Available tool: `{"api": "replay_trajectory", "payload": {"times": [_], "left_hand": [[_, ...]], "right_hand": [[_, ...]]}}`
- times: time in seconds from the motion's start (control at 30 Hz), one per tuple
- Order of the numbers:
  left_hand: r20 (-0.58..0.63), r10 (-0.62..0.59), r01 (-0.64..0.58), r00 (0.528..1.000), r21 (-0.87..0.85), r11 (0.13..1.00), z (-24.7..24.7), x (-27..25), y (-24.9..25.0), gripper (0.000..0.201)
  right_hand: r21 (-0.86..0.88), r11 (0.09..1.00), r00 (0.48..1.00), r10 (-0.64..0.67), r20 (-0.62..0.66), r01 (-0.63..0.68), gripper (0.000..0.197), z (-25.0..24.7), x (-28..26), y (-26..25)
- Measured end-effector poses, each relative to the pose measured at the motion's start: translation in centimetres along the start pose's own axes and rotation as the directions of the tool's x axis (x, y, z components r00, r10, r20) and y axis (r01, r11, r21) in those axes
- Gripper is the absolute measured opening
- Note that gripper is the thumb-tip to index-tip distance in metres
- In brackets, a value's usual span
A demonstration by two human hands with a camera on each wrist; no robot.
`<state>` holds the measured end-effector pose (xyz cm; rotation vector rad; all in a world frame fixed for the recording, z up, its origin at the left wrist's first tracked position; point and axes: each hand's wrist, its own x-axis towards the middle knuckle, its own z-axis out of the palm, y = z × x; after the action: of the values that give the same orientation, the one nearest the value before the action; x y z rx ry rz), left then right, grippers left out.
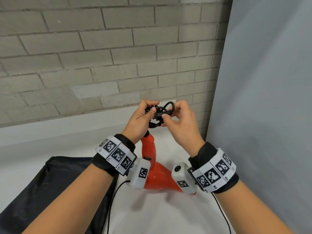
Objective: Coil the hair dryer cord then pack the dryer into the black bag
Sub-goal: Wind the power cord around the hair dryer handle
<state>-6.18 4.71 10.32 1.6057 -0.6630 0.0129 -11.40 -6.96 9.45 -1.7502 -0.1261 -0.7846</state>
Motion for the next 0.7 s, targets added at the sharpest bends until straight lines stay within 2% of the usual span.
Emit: {"api": "replay_trajectory", "payload": {"times": [0.13, 0.27, 0.4, 0.47, 0.57, 0.7], "left_hand": [[0.079, -0.006, 0.008, 0.997, -0.020, 1.000, 0.4, -0.1, 0.2, 0.023], [0.065, -0.012, 0.014, 0.998, -0.019, 1.000, 0.4, -0.2, 0.3, 0.019], [0.070, -0.022, 0.023, 0.997, -0.007, 1.000, 0.5, -0.2, 0.2, 0.021], [0.068, -0.028, 0.026, 0.997, 0.024, 0.999, 0.4, -0.2, 0.1, 0.022], [0.044, -0.005, 0.000, 0.999, 0.107, 0.994, 0.1, -0.1, 0.0, 0.024], [0.013, 0.018, -0.020, 1.000, 0.153, 0.988, 0.0, 0.1, -0.1, 0.022]], "right_hand": [[-0.107, 0.993, 0.999, -0.045, 0.006, 0.045, 0.020, 0.4, -0.3, -0.1], [-0.127, 0.989, 0.996, -0.081, -0.039, 0.076, 0.021, 1.3, -0.5, 0.5], [0.171, 0.985, 0.989, 0.040, -0.143, -0.016, 0.035, 2.1, -1.0, 1.3], [0.246, 0.969, 0.986, 0.070, -0.154, -0.031, 0.034, 2.3, -1.2, 1.6], [0.175, 0.985, 0.991, 0.021, -0.129, 0.002, 0.035, 2.1, -1.2, 1.9], [-0.110, 0.993, 0.993, -0.059, -0.103, 0.047, 0.029, 1.4, -1.0, 2.2]]}}
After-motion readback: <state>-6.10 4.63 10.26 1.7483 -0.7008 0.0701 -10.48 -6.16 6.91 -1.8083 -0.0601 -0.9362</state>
